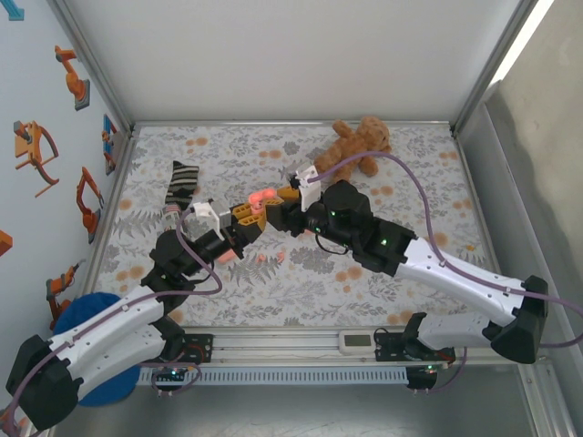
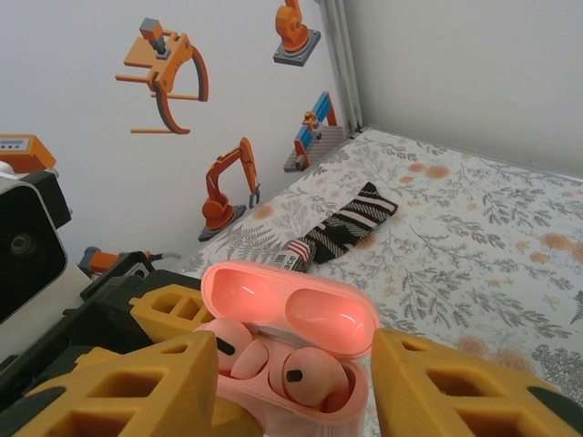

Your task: Insert wireless bluetooth earbuds into charging case

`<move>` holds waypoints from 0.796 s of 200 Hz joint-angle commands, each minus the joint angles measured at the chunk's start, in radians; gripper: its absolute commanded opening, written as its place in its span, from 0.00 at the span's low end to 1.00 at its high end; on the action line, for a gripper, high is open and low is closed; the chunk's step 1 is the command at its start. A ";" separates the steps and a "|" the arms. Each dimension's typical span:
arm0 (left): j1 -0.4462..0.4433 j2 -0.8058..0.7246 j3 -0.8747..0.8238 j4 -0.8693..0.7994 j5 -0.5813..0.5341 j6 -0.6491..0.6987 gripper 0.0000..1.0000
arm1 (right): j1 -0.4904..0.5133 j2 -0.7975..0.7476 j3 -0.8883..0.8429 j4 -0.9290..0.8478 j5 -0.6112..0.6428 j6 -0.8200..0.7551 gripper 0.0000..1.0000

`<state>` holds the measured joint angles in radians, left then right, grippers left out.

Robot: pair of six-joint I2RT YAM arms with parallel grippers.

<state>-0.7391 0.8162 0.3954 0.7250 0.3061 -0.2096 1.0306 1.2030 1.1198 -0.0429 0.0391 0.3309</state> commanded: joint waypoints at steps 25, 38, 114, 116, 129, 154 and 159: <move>-0.006 0.007 0.026 0.056 -0.002 -0.013 0.00 | -0.001 -0.047 0.078 -0.050 0.042 -0.055 0.60; -0.007 0.010 0.026 0.055 0.000 -0.013 0.00 | 0.000 -0.054 0.086 -0.067 0.054 -0.065 0.66; -0.008 0.027 0.026 0.077 0.022 -0.016 0.00 | -0.040 -0.153 0.038 -0.089 0.077 -0.081 1.00; -0.009 0.027 0.027 0.078 0.024 -0.016 0.00 | -0.043 -0.157 0.036 -0.089 0.073 -0.081 1.00; -0.008 0.036 0.026 0.085 0.034 -0.016 0.00 | -0.071 -0.176 0.019 -0.090 0.032 -0.071 1.00; -0.009 0.055 0.026 0.098 0.048 -0.020 0.00 | -0.162 -0.202 -0.015 -0.089 -0.117 -0.004 1.00; -0.008 0.059 0.026 0.104 0.052 -0.022 0.00 | -0.179 -0.206 -0.023 -0.088 -0.152 0.011 1.00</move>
<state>-0.7403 0.8635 0.3954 0.7609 0.3225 -0.2134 0.9176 1.0195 1.1324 -0.1261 0.0353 0.2768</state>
